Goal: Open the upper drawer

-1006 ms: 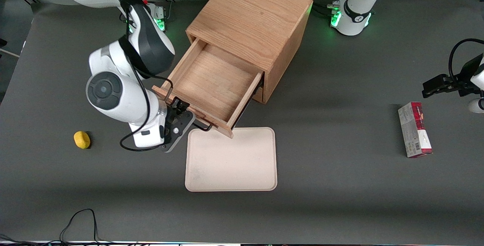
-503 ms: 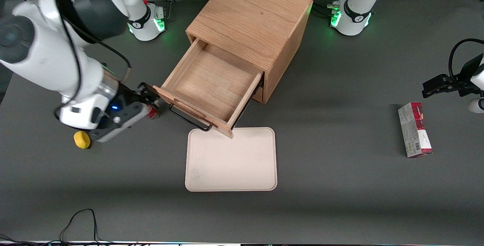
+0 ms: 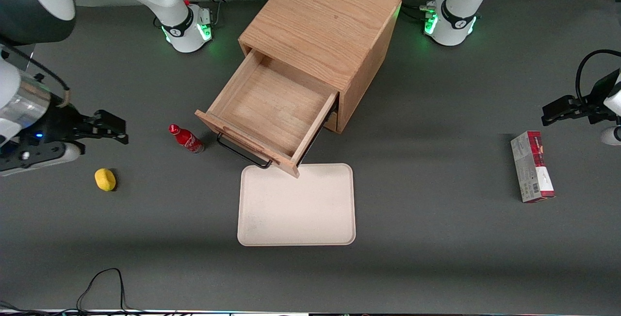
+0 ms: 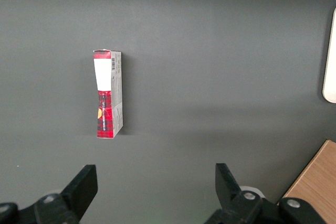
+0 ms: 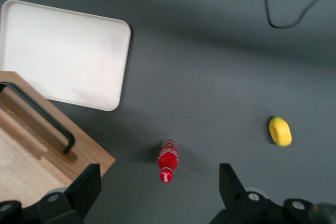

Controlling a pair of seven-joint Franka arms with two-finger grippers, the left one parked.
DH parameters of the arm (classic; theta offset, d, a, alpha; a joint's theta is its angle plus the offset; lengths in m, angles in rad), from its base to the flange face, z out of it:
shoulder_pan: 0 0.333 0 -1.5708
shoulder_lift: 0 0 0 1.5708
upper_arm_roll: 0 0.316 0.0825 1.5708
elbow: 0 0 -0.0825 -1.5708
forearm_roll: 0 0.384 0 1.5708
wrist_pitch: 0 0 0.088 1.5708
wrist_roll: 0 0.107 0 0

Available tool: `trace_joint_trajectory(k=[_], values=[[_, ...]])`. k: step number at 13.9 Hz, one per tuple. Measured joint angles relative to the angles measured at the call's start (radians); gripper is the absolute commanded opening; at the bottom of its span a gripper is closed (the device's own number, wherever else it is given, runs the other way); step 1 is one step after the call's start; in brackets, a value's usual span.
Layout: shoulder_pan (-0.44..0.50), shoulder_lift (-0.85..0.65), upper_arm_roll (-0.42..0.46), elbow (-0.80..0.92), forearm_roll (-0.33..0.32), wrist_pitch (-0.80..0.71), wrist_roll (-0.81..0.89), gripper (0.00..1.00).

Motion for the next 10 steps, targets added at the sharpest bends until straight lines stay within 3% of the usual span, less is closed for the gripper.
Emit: trace_joint_trajectory(k=[3, 7, 10], values=[[-0.101, -0.047, 0.046, -0.071, -0.009, 0.028, 0.006, 1.0], [-0.358, -0.184, 0.312, -0.235, -0.104, 0.127, 0.008, 1.0], [-0.407, -0.247, 0.349, -0.313, -0.111, 0.139, 0.011, 1.0]])
